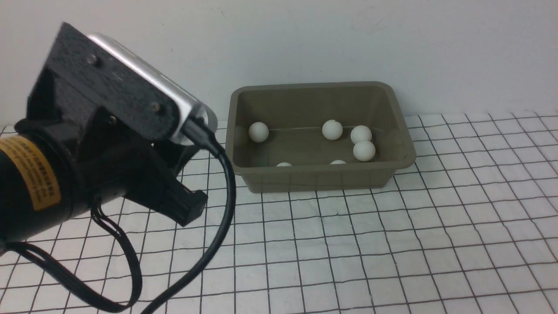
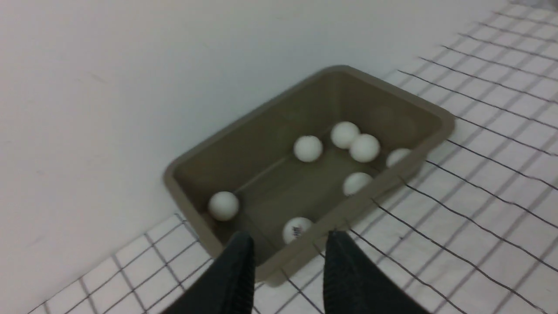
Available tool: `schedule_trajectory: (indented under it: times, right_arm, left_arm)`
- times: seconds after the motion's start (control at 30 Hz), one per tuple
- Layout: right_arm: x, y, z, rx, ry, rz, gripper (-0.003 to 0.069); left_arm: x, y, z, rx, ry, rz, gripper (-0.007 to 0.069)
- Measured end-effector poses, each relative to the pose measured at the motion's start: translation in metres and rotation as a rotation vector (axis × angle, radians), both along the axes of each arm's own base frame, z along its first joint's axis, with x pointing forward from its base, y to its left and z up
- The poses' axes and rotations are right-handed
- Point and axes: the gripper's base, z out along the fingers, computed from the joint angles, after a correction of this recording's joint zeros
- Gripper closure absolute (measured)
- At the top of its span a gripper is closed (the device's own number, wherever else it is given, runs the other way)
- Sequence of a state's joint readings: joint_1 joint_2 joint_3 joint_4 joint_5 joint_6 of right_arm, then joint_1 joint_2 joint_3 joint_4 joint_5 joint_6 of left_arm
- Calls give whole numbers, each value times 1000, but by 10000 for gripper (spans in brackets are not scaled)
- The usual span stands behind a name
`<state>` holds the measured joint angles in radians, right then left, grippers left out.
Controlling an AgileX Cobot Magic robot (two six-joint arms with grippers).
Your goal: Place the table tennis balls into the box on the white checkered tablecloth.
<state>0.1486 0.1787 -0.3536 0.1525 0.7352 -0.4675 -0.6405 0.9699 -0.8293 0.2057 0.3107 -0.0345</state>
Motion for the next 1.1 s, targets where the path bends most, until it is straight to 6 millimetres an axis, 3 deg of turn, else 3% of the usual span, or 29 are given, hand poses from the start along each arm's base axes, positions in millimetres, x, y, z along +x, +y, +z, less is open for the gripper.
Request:
schedule_trajectory:
  times: [0.1,0.33,0.73,0.83,1.1]
  right_arm:
    - [0,0,0,0,1,0,195]
    - [0,0,0,1,2,1,195]
    - [0,0,0,1,2,1,195]
    - [0,0,0,1,2,1,195]
    - [0,0,0,0,3,1,195]
  left_arm:
    - [1,2,-1,-7,12,-22,415]
    - [11,28,5,-13,-27,37,415]
    - [-13,100,10,21,38,394,415]
    - [-25,111,-2,18,37,467,415]
    - [-60,123,-90,-71,-29,608,415]
